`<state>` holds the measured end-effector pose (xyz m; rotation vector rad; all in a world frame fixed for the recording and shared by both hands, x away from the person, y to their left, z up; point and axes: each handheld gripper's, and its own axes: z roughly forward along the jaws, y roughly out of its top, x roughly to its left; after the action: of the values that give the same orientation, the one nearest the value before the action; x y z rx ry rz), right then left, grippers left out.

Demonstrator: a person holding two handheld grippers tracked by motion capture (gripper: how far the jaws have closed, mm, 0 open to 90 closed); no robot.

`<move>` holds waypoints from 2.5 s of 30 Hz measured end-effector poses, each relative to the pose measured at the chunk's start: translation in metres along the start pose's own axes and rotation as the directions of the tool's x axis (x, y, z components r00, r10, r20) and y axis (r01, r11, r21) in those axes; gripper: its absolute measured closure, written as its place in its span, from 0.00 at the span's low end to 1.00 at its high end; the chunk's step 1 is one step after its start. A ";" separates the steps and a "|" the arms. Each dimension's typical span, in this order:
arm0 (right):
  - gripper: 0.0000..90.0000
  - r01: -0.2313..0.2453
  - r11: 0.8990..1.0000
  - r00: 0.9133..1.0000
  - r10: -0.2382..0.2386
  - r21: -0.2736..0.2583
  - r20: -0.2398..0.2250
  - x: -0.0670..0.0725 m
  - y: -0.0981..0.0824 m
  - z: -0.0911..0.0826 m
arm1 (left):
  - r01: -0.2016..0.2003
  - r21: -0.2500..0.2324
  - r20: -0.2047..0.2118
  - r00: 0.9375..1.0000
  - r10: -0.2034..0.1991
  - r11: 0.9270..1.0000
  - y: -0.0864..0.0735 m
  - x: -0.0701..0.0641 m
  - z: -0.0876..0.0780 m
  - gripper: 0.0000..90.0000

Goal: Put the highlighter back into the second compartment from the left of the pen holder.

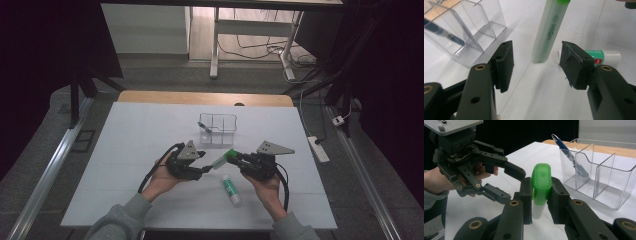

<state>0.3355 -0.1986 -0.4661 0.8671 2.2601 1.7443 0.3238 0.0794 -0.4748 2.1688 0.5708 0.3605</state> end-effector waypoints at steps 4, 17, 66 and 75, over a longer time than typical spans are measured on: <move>0.83 0.002 1.000 1.000 -0.002 -0.006 0.002 -0.001 0.001 0.000 | 0.012 0.004 -0.014 1.000 -0.012 1.000 -0.006 0.001 -0.006 0.47; 0.83 0.011 1.000 1.000 -0.010 -0.028 0.014 -0.004 0.006 -0.004 | 0.065 0.034 -0.055 0.996 -0.063 0.997 -0.038 0.010 -0.037 0.44; 0.82 0.031 0.994 0.998 -0.024 -0.106 0.066 -0.012 0.032 -0.017 | 0.259 0.040 -0.179 0.952 -0.248 0.965 -0.126 0.020 -0.093 0.40; 0.83 0.029 0.991 0.997 -0.020 -0.131 0.069 -0.018 0.045 -0.011 | 0.254 0.046 -0.177 0.954 -0.242 0.966 -0.126 0.021 -0.092 0.40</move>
<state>0.3610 -0.2107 -0.4247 0.8537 2.0774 1.8017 0.2665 0.2192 -0.5190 2.1113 0.9540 0.3950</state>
